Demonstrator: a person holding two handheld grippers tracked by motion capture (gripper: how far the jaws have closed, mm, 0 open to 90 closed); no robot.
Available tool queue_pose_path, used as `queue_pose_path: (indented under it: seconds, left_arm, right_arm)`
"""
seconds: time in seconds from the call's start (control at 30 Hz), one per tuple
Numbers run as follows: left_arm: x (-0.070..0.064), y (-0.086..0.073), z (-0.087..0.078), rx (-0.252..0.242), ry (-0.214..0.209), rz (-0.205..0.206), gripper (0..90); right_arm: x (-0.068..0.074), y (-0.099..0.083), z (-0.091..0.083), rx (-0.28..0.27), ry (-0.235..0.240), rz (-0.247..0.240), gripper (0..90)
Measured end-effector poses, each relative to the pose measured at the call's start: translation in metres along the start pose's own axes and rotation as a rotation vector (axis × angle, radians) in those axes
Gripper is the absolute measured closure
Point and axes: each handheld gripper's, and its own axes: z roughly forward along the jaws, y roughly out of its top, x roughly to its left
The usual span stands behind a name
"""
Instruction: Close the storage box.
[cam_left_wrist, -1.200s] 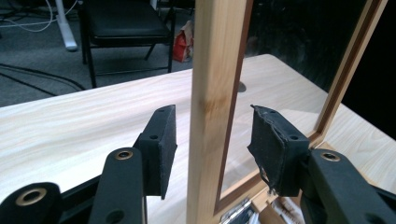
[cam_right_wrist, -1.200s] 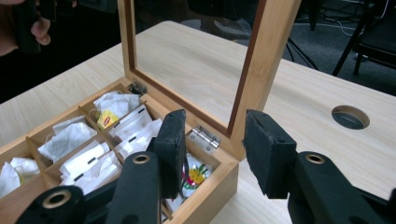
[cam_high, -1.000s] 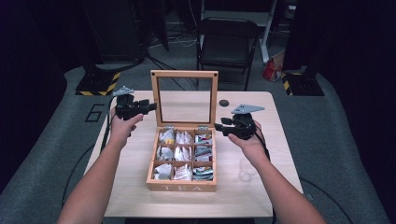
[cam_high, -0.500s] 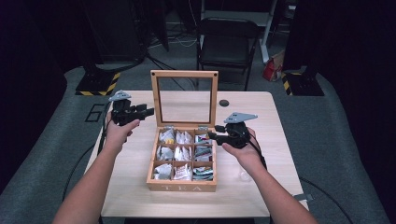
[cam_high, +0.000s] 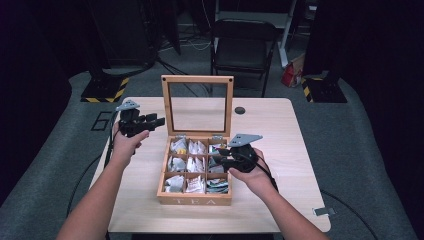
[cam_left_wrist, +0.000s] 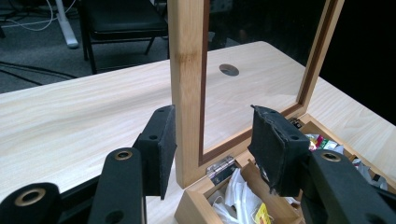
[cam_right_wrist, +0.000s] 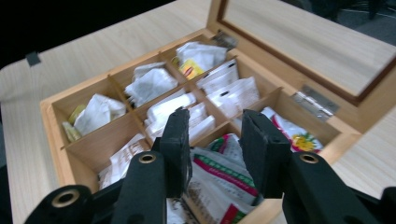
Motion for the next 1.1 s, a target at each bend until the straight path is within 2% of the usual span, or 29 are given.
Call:
queue_pose_path:
  seconds: [0.03, 0.27, 0.4, 0.67, 0.73, 0.8, 0.9, 0.97, 1.07, 1.1]
  left_arm:
    - [0.0, 0.0, 0.0, 0.0, -0.002, 0.005, 50.2]
    - [-0.002, 0.0, -0.001, -0.002, -0.004, 0.011, 50.2]
    - [-0.003, 0.0, -0.002, -0.002, -0.004, 0.012, 50.2]
    - [-0.002, 0.001, -0.005, 0.001, -0.003, 0.02, 50.3]
    - [-0.002, 0.001, -0.005, -0.005, 0.0, 0.018, 50.2]
    - [-0.003, 0.001, -0.005, -0.005, -0.002, 0.01, 50.2]
    - [-0.003, 0.001, -0.006, 0.001, -0.002, 0.012, 50.2]
    - [-0.003, 0.001, -0.005, -0.003, -0.002, 0.013, 50.3]
    - [-0.004, 0.001, -0.005, -0.003, -0.003, 0.012, 50.2]
    - [-0.003, 0.001, -0.005, -0.003, -0.002, 0.013, 50.3]
  right_arm:
    - [0.003, 0.0, 0.002, 0.004, 0.006, -0.022, 63.2]
    - [0.019, -0.002, 0.013, 0.015, 0.071, -0.049, 68.2]
    - [0.025, -0.003, 0.021, 0.021, 0.086, -0.071, 68.3]
    - [0.033, 0.0, 0.034, 0.014, 0.118, -0.089, 66.6]
    - [0.035, 0.0, 0.037, 0.019, 0.125, -0.082, 66.6]
    - [0.035, 0.001, 0.039, 0.02, 0.134, -0.098, 66.7]
    - [0.038, 0.001, 0.043, 0.027, 0.155, -0.087, 66.9]
    - [0.039, 0.002, 0.047, 0.029, 0.159, -0.107, 66.9]
    - [0.042, 0.002, 0.05, 0.03, 0.167, -0.1, 66.9]
    - [0.043, 0.003, 0.052, 0.029, 0.175, -0.116, 66.9]
